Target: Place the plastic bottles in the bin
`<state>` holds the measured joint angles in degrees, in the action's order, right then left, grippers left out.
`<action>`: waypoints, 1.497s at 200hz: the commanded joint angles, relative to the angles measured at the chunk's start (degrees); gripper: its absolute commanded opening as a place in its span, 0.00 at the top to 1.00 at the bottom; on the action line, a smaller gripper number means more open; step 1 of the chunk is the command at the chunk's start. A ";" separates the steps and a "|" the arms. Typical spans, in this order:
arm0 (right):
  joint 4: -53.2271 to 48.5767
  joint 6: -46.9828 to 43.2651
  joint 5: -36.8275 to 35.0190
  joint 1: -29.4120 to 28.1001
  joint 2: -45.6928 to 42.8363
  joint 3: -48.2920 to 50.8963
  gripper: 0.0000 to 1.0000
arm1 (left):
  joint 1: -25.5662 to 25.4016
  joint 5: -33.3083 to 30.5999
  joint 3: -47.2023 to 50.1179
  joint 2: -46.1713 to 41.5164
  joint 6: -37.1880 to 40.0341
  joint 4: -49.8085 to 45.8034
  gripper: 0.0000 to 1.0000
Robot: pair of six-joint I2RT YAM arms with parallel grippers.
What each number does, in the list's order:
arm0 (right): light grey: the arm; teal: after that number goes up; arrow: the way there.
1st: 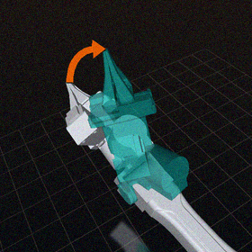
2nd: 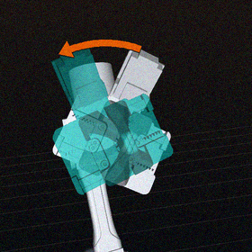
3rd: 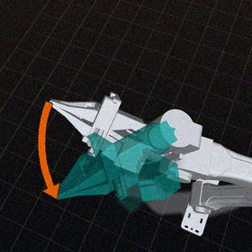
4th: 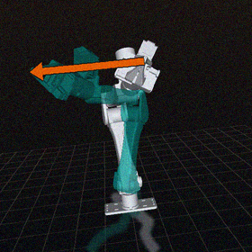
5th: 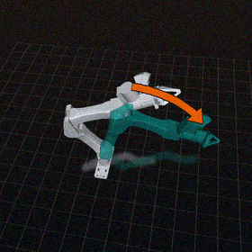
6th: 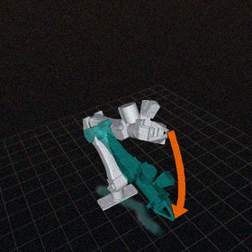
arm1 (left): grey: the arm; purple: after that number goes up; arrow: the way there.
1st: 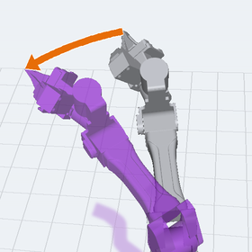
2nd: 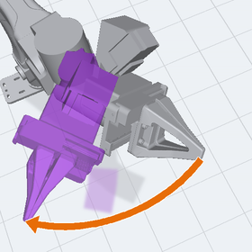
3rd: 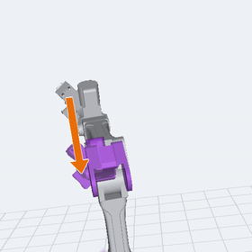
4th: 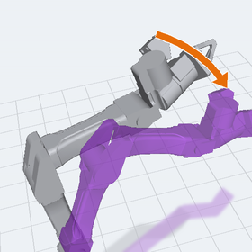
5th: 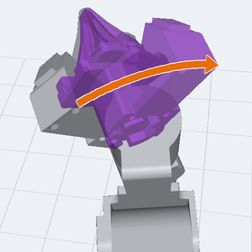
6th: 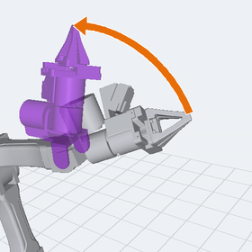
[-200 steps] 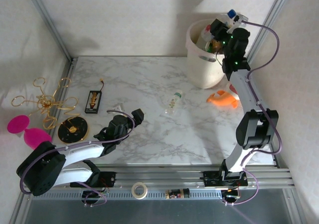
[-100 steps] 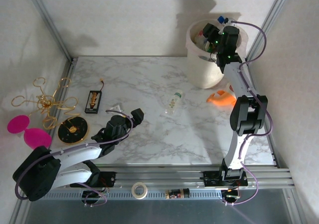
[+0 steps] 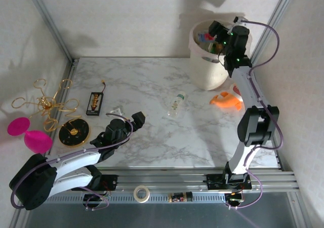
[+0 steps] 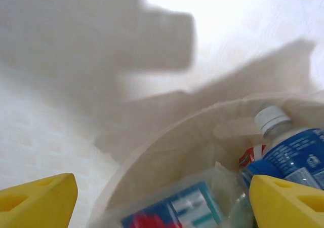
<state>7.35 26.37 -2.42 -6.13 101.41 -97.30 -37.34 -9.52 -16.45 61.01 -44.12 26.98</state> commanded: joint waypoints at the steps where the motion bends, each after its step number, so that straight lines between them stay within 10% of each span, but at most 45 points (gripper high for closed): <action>1: 6.88 -2.29 -2.69 0.16 -8.12 6.23 0.11 | 0.52 2.48 -1.09 1.55 1.98 1.38 0.00; 151: 11.81 5.59 3.17 -8.77 -42.76 58.35 0.01 | -1.79 15.23 -23.71 25.82 13.95 -4.00 0.01; 299: 15.98 18.99 0.02 -11.52 -50.81 81.20 0.01 | -9.06 6.89 -55.84 52.99 23.20 -25.88 0.01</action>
<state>21.69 44.21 -0.27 -17.19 53.23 -17.54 -46.11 0.03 -69.08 111.53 -22.17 5.06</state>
